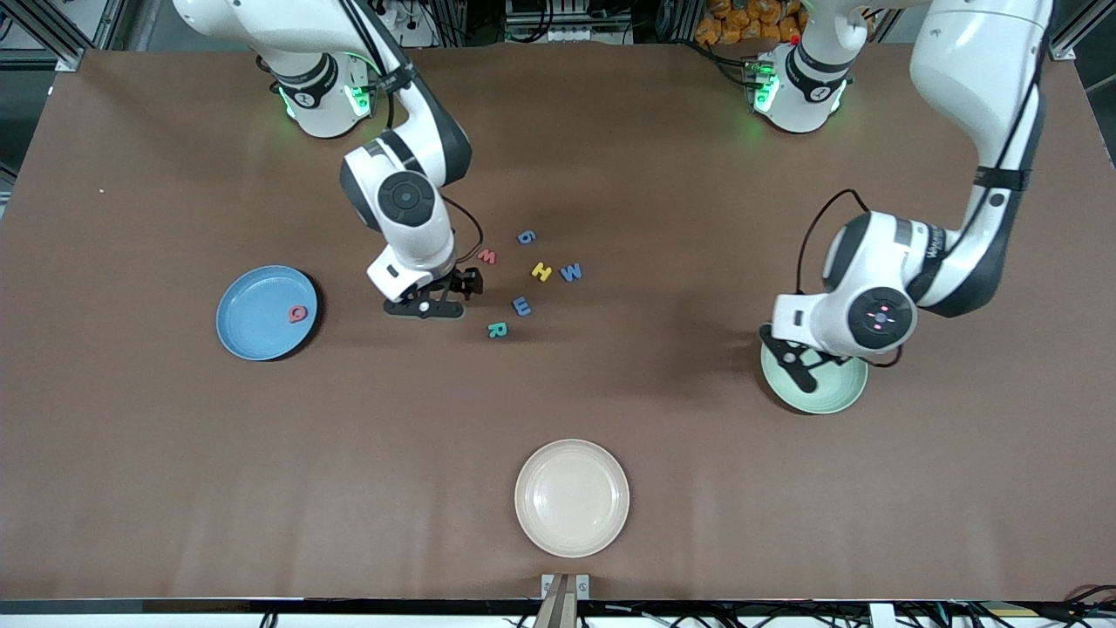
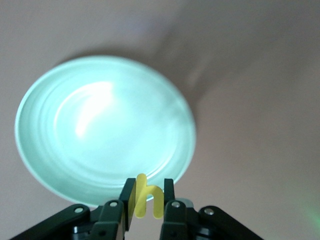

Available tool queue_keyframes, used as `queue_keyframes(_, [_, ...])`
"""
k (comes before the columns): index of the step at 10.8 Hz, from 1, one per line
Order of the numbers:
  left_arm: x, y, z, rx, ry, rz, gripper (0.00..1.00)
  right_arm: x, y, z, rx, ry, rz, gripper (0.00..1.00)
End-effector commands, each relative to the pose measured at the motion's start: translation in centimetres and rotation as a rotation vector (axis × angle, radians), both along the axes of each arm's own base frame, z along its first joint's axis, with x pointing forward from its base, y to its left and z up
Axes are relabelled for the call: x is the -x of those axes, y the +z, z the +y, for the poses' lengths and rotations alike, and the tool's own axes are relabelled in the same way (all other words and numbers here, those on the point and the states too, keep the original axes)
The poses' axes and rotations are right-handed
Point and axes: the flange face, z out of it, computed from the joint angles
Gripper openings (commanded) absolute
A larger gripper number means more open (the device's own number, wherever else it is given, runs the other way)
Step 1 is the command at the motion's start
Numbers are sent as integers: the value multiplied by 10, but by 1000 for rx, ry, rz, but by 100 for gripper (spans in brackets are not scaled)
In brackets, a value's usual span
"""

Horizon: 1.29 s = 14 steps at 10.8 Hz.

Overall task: Sort uppercase to blue plate, lowercase to green plate
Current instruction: 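Carry the yellow h to the green plate while the right gripper reaches letters, then open the left gripper to drop the yellow h onto the green plate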

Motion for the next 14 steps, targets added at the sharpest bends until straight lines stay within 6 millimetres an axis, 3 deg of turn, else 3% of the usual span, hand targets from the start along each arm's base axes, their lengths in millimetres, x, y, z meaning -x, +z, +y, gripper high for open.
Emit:
queue_keyframes(1, [-9,-12,32,5,32,-20,26,21,9,39,-31,23,-17,100])
queue_keyframes(3, [-14,-15,31,9,35,-24,31,35,-6,64,-34,33,-27,100])
queue_keyframes(4, [-17,-16,29,16,50,-25,36,36,-10,63,-29,34,-22,100])
queue_keyframes(5, [-19,-17,28,19,60,-26,50,38,-15,63,-23,34,-15,100])
queue_keyframes(6, [-25,-10,28,22,67,-45,99,43,-26,66,-10,40,-2,100])
queue_keyframes(9, [-39,28,22,23,78,-108,100,54,-41,74,4,70,13,100])
queue_keyframes(12, [-38,115,17,28,48,-209,100,54,-52,64,4,108,19,100])
queue_keyframes(14, [-34,168,3,25,54,-215,100,35,-47,50,-11,88,12,100])
